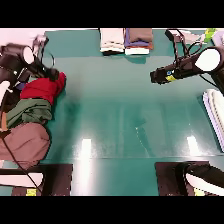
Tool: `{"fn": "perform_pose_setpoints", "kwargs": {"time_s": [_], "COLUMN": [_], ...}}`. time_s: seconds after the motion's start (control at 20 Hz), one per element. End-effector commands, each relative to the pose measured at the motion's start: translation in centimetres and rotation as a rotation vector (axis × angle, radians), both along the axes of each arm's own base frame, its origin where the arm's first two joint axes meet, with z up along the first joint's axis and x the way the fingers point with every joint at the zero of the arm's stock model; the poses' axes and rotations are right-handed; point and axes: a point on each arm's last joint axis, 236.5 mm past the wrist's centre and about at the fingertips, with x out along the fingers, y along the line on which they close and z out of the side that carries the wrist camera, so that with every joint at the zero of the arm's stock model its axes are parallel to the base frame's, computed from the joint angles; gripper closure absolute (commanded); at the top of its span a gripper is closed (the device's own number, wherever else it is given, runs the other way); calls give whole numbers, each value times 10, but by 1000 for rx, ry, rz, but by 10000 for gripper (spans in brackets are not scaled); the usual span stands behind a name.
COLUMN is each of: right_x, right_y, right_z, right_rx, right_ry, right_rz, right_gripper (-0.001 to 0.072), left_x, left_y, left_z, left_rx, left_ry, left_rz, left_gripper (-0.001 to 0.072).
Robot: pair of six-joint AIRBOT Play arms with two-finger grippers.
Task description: Fold the shirts.
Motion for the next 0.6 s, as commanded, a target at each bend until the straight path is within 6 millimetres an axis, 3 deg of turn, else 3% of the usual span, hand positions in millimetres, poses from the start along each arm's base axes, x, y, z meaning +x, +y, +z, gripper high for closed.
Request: {"fn": "perform_pose_setpoints", "kwargs": {"time_s": [0.0, 0.1, 0.2, 0.25, 0.3, 0.35, 0.45, 0.55], "right_x": [0, 0, 5, 7, 10, 11, 15, 18], "right_y": [0, 0, 1, 2, 3, 3, 4, 6], "right_z": [0, 0, 4, 5, 7, 11, 27, 57], "right_rx": [0, 1, 8, 12, 17, 20, 29, 45], "right_ry": [0, -3, -24, -35, -49, -61, -91, -145], "right_rz": [1, 1, -2, -4, -6, -7, -5, -2], "right_gripper": [694, 694, 694, 694, 693, 694, 694, 694], "left_x": [-10, -10, -9, -9, -8, -5, 4, 14], "left_y": [39, 41, 41, 41, 41, 42, 42, 39], "left_z": [-70, -78, -74, -70, -63, -54, -18, 54], "left_rx": [1, 1, -1, -3, -3, -3, -6, -12], "left_ry": [146, 162, 152, 142, 127, 106, 29, -132], "left_rz": [91, 96, 97, 104, 104, 103, 106, 97], "left_gripper": [157, 156, 159, 262, 528, 673, 681, 682]}}
